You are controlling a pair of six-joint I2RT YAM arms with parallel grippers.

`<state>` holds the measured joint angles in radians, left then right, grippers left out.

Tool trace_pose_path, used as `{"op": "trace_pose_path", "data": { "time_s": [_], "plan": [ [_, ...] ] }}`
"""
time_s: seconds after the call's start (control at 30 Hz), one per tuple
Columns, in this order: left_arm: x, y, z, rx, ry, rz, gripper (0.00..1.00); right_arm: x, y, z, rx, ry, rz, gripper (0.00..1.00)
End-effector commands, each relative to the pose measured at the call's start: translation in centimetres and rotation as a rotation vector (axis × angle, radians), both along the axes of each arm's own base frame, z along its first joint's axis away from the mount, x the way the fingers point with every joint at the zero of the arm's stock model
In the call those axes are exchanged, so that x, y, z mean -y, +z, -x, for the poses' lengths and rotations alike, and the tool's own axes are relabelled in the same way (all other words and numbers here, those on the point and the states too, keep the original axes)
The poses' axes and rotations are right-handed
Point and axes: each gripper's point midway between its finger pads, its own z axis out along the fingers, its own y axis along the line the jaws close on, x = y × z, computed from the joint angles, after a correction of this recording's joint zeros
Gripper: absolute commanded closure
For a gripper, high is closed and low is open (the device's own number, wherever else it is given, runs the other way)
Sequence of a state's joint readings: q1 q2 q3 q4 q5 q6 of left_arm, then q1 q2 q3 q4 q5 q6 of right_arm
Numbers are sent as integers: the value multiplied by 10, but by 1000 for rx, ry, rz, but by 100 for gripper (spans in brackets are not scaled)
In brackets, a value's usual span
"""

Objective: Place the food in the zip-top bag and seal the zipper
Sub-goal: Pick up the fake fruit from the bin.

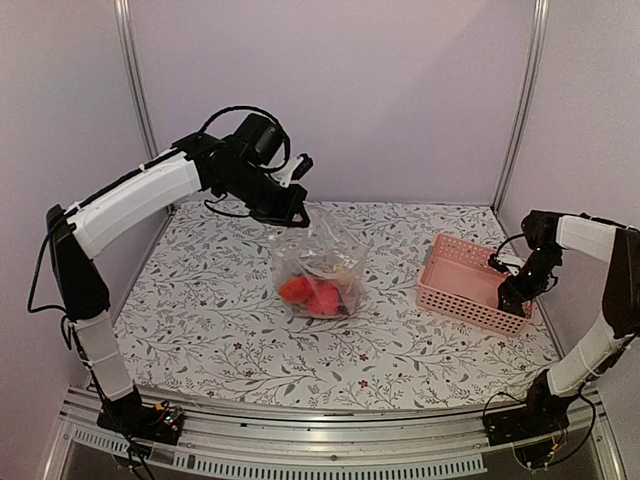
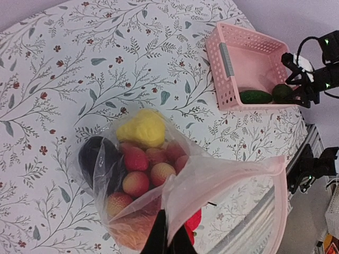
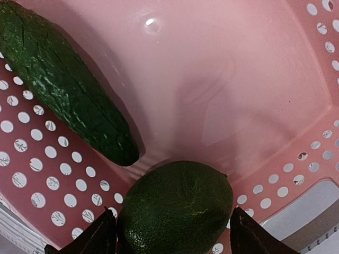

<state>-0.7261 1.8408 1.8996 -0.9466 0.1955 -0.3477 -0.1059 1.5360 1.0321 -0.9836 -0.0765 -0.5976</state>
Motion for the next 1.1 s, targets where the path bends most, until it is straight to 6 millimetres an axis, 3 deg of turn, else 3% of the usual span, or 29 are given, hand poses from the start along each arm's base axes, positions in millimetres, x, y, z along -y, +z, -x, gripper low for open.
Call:
{"op": "trace_pose_path", "data": {
  "time_s": [0.0, 0.13, 0.3, 0.37, 0.5, 0.7, 0.8, 0.87, 0.93, 1.07],
  "plan": [
    [-1, -2, -3, -4, 9, 13, 100, 9, -14, 12, -66, -17, 49, 27],
    [0, -3, -4, -3, 7, 14, 100, 12, -18, 6, -60, -50, 62, 30],
    [2, -5, -4, -10, 0, 17, 100, 9, -16, -7, -45, -85, 35, 54],
    [2, -5, -4, -9, -1, 17, 100, 7, -10, -12, -29, -89, 22, 62],
    [2, -7, -4, -8, 1, 17, 100, 3, 16, -28, 51, -87, -4, 66],
    [5, -12, -4, -20, -3, 23, 100, -13, 65, -48, 178, -70, -93, 68],
    [5, -12, -5, -20, -4, 24, 100, -20, 78, -52, 213, -58, -122, 69],
    [6, -13, -5, -21, -3, 23, 100, -24, 79, -53, 220, -52, -137, 67],
    [6, -13, -5, -23, -4, 25, 100, -23, 71, -50, 194, -52, -130, 59],
    [6, -13, -5, -25, -6, 27, 100, -22, 43, -33, 86, -51, -118, 45]
  ]
}}
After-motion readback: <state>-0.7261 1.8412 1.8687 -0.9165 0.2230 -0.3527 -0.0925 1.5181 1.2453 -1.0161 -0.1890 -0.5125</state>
